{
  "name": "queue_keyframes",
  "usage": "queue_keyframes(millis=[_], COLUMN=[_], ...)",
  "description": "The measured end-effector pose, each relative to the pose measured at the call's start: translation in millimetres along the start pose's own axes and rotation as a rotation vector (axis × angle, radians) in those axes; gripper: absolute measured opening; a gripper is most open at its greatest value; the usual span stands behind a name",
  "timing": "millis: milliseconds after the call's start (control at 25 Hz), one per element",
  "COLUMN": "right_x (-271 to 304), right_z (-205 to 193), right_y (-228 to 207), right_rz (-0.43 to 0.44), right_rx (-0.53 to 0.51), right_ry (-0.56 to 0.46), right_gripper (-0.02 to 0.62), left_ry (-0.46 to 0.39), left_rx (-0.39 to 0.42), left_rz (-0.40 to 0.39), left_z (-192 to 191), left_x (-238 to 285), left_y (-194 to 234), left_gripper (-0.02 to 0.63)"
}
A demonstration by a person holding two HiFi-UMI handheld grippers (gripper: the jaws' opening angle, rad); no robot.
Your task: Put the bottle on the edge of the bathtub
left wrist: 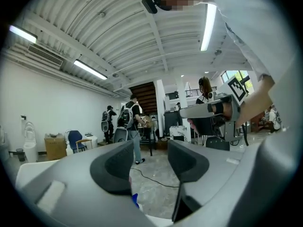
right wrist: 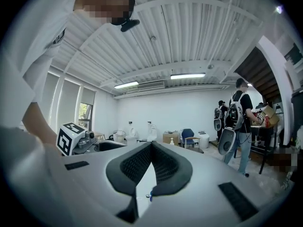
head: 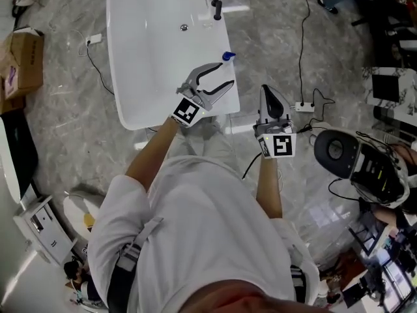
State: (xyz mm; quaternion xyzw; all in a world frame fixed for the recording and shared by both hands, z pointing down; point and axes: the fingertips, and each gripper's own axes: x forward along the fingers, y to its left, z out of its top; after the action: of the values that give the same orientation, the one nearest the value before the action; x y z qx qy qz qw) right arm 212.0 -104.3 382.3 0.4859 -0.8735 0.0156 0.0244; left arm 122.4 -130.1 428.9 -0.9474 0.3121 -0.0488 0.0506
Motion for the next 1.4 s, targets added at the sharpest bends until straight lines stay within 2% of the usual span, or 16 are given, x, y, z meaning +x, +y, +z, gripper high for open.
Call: queue_keyframes(millis=[280, 520, 720, 1000, 1160, 1280, 1400], right_x=[-11, -16, -10, 5, 7, 10, 11], right_z=[10, 14, 25, 43, 54, 56, 56], right_y=[2, 8, 23, 55, 77, 95, 109], right_rz=[0.04, 0.039, 0.055, 0.058, 0.059, 0.058, 0.049], right_rx=[-0.009, 0.006, -0.028, -0.069, -0.098, -0.117, -0.108], right_ry=[0.002, 0.004, -0.014, -0.021, -0.022, -0.017, -0.009], right_gripper=[0.002, 0.002, 0.002, 0.002, 0.002, 0.002, 0.0], left_ry=[0.006, -0.015, -0.031, -0.063, -0.117, -0.162, -0.169], left_rx=[-0.004, 0.009, 0.01, -0.006, -0.037, -0.071, -0.062], left_rz=[0.018, 0.04, 0.048, 0.061, 0.084, 0.11, 0.129], left_z=[27, 45, 51, 56, 68, 78, 85], left_x=[3, -1, -12, -41, -65, -87, -106], left_y=[-17, -17, -12, -1, 6, 15, 21], left_gripper=[0.195, 0.164, 0.136, 0.084, 0.003, 0.002, 0.0])
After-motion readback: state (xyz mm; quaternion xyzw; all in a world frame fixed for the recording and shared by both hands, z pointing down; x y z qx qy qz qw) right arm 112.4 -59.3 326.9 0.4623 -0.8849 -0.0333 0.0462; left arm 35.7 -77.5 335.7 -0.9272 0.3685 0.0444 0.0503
